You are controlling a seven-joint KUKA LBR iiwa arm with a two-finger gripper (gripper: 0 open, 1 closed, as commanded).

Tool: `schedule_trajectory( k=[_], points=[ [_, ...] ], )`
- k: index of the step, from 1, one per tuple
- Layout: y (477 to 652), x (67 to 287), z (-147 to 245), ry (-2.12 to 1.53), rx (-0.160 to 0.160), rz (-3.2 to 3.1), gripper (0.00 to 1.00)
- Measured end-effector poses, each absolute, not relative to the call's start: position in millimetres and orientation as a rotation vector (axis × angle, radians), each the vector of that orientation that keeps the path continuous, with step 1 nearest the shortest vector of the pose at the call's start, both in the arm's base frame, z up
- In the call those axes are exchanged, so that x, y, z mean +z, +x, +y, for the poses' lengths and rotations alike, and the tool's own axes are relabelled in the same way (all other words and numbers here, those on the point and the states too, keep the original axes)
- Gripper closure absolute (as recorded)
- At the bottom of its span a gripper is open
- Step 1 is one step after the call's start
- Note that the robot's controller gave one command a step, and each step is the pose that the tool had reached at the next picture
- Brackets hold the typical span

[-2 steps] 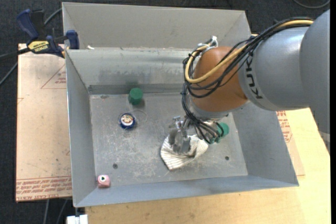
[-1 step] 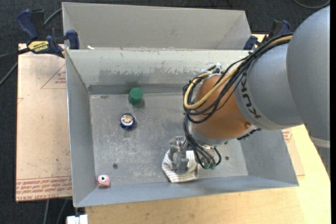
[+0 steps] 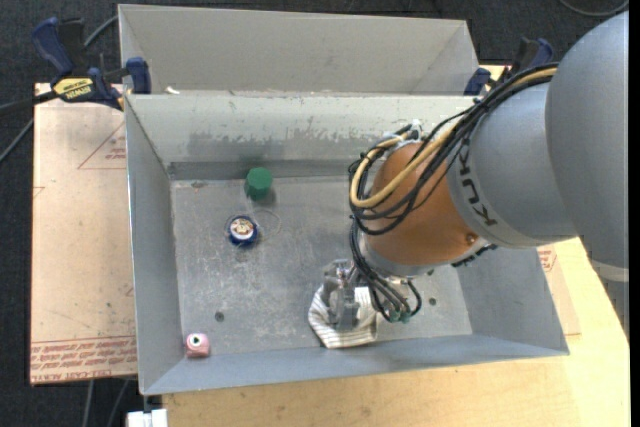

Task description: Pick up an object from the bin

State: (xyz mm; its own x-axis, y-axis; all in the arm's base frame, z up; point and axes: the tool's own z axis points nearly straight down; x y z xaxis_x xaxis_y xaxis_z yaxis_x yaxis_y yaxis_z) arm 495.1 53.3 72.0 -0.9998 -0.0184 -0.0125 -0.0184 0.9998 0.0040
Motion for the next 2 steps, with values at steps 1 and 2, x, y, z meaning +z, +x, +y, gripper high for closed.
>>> schedule_trajectory(
  k=[1,2],
  points=[
    [494.7,73,53,-0.029,0.006,3.131,1.00],
    [511.4,103,49,-0.157,0.006,3.122,1.00]
  ],
)
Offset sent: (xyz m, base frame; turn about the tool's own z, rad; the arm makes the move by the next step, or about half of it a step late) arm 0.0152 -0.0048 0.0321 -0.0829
